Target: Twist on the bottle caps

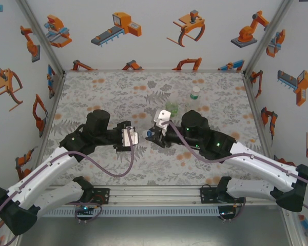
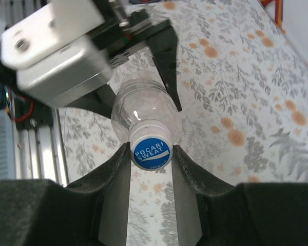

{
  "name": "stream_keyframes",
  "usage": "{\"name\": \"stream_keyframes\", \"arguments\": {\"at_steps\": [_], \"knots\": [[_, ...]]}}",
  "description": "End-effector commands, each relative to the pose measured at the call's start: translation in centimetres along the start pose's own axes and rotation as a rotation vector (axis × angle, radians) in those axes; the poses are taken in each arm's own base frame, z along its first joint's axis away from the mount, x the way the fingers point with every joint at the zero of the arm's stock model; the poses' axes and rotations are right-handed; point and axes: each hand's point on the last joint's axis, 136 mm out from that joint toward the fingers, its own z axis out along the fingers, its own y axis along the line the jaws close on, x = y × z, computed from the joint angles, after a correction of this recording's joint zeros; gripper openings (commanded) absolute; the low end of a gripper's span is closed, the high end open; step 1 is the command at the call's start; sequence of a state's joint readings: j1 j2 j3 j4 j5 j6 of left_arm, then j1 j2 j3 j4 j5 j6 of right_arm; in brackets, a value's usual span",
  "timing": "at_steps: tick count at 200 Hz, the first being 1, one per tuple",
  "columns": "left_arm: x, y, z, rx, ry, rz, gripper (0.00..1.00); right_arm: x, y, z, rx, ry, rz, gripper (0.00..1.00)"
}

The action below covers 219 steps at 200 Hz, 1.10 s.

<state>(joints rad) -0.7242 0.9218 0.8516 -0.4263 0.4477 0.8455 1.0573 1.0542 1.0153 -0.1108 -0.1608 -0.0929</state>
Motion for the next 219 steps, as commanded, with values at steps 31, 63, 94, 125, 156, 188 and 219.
{"name": "stream_keyframes", "arguments": {"at_steps": [31,63,94,125,156,188,219], "knots": [[-0.9,1.5,-0.7,-0.086,-0.019,-0.003,0.00,-0.9,-6.3,-1.3,0.346,-0.170,0.609,0.00],[-0.8,1.6,-0.6,-0.087,-0.015,-0.005,0.00,0.6,-7.5,-1.5,0.449,-0.161,0.867,0.00],[-0.8,1.6,-0.6,-0.088,-0.014,-0.007,0.00,2.2,-7.8,-1.6,0.498,-0.147,1.077,0.00],[-0.8,1.6,-0.5,-0.087,-0.014,-0.011,0.00,2.3,-7.8,-1.7,0.506,-0.147,1.099,0.00],[-0.9,1.5,-0.5,-0.081,-0.020,-0.009,0.00,0.7,-7.2,-1.1,0.432,-0.158,1.016,0.00],[-1.1,1.3,-0.6,-0.069,-0.030,-0.009,0.00,-1.9,-6.2,-1.5,0.342,-0.175,0.823,0.29],[-1.6,0.7,-0.6,-0.036,-0.059,-0.002,0.00,-4.0,-5.2,-3.3,0.287,-0.183,0.548,0.59]]}}
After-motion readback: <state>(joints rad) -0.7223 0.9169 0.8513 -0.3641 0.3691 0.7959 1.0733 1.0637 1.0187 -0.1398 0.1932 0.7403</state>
